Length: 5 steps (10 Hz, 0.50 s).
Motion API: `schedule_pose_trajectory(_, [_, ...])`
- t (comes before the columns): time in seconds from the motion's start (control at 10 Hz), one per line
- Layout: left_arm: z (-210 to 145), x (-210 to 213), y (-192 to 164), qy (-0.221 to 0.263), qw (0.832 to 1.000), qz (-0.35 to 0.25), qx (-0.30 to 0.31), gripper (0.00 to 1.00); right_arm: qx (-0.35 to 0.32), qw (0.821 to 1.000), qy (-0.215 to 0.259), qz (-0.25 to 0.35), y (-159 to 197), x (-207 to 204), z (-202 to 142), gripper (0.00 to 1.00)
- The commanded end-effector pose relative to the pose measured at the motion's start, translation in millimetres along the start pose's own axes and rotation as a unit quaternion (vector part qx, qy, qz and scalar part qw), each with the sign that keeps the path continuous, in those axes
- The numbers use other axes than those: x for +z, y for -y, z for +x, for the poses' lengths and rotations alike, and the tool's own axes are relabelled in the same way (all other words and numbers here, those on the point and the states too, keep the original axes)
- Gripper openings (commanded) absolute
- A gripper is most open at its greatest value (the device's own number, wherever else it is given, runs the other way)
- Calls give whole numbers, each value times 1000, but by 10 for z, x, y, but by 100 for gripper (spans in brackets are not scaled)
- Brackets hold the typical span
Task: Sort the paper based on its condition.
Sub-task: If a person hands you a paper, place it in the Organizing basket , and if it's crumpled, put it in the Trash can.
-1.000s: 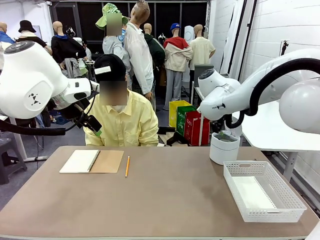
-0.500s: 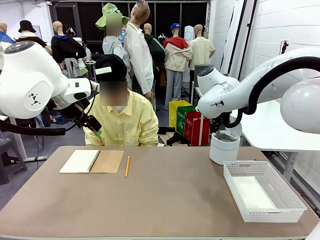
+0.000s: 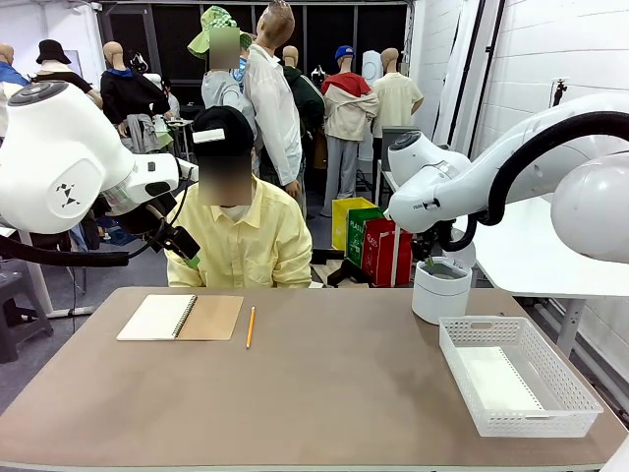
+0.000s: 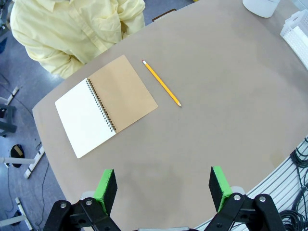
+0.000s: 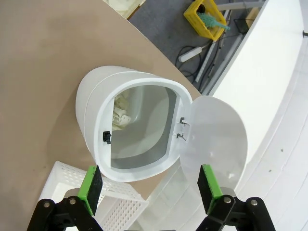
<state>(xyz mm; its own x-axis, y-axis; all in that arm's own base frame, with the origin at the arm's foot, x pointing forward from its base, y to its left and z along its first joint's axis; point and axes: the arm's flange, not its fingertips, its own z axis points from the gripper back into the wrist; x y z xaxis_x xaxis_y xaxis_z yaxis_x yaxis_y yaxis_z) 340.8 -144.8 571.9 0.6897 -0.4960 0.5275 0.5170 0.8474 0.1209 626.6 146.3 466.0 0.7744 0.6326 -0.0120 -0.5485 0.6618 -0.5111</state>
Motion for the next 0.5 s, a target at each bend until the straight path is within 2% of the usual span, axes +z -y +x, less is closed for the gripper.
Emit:
schedule_pose_trajectory(0.0, [-2, -12, -16, 6, 1000, 1, -4, 100, 4, 1000, 0, -8, 16, -13, 0, 100])
schedule_pose_trajectory(0.4, [-2, -12, -16, 6, 1000, 1, -4, 100, 4, 1000, 0, -8, 16, -13, 0, 100])
